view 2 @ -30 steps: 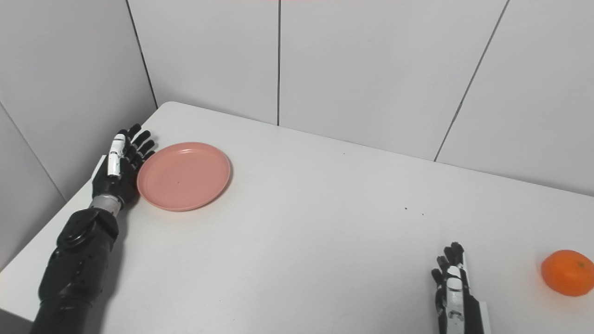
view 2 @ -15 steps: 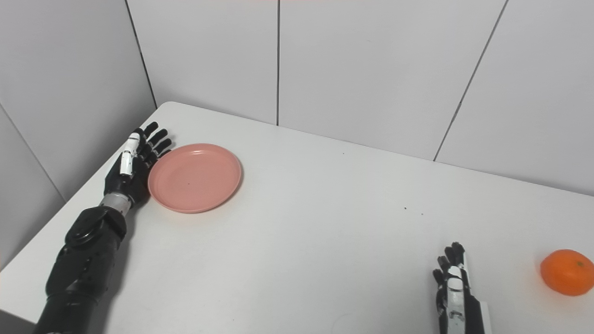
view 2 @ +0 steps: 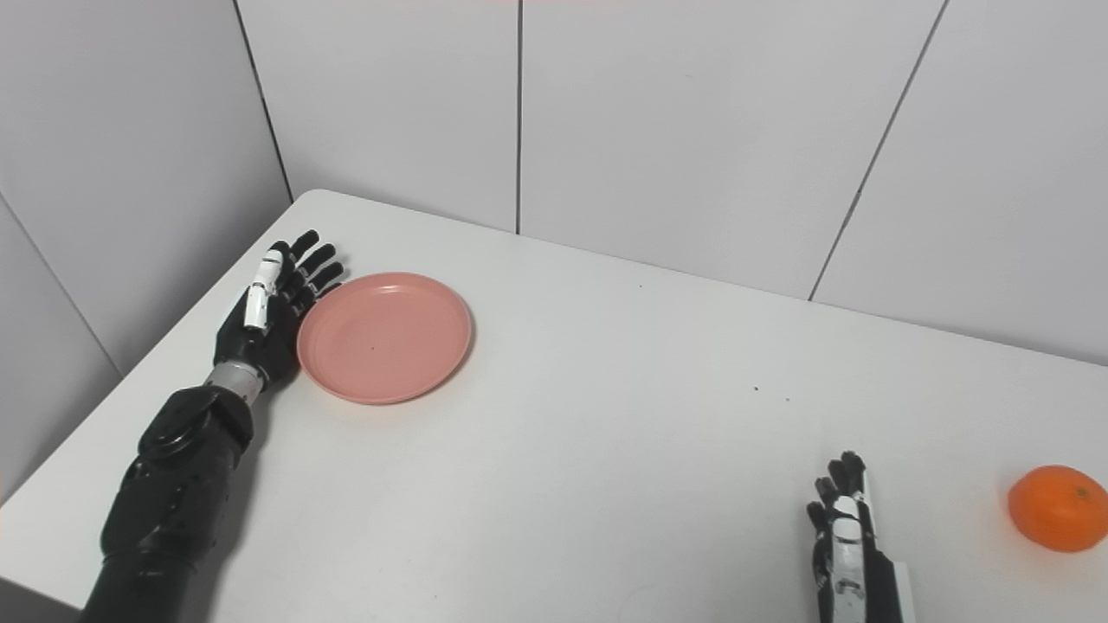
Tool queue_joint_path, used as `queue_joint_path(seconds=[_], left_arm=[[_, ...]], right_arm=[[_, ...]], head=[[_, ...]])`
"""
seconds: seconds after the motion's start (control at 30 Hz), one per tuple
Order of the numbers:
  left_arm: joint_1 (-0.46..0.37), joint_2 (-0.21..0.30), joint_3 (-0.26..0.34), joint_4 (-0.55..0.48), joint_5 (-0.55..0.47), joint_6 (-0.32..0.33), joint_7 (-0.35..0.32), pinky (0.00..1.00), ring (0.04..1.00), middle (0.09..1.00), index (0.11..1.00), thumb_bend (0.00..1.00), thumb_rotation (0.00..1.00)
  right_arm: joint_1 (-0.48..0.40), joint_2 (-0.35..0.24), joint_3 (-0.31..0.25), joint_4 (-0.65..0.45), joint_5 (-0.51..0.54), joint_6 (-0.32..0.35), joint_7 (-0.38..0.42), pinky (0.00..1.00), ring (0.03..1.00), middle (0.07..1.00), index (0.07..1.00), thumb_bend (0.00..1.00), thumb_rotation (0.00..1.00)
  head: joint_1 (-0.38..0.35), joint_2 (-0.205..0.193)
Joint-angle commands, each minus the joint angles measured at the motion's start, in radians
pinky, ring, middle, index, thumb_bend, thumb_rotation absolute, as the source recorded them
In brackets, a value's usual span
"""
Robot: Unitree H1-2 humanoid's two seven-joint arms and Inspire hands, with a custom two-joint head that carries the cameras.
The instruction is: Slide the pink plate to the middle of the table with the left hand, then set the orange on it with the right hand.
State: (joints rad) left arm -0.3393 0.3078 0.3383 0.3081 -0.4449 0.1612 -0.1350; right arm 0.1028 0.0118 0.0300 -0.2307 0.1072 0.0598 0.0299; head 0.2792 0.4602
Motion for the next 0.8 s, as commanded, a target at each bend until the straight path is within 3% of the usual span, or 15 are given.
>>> queue_joint_path(seconds=[0.0,0.37,0.77], left_arm=[[-0.007,-0.002,-0.009,-0.017,0.008,0.024,0.007,0.92,0.924,0.927,0.927,0.37,1.0],[-0.017,-0.029,-0.041,-0.041,0.034,0.05,0.029,0.89,0.906,0.91,0.896,0.36,1.0],[-0.015,-0.069,-0.06,-0.091,0.018,0.099,0.021,0.93,0.929,0.928,0.916,0.36,1.0]], right_arm=[[-0.01,0.002,0.002,-0.042,0.003,-0.008,0.007,1.0,1.0,1.0,1.0,0.12,1.0],[-0.01,0.005,0.005,-0.041,-0.003,-0.007,0.004,1.0,1.0,1.0,1.0,0.14,1.0],[-0.009,0.007,0.008,-0.044,-0.014,-0.011,0.001,1.0,1.0,1.0,1.0,0.15,1.0]], head=[[-0.002,0.003],[-0.01,0.011],[-0.019,0.022]])
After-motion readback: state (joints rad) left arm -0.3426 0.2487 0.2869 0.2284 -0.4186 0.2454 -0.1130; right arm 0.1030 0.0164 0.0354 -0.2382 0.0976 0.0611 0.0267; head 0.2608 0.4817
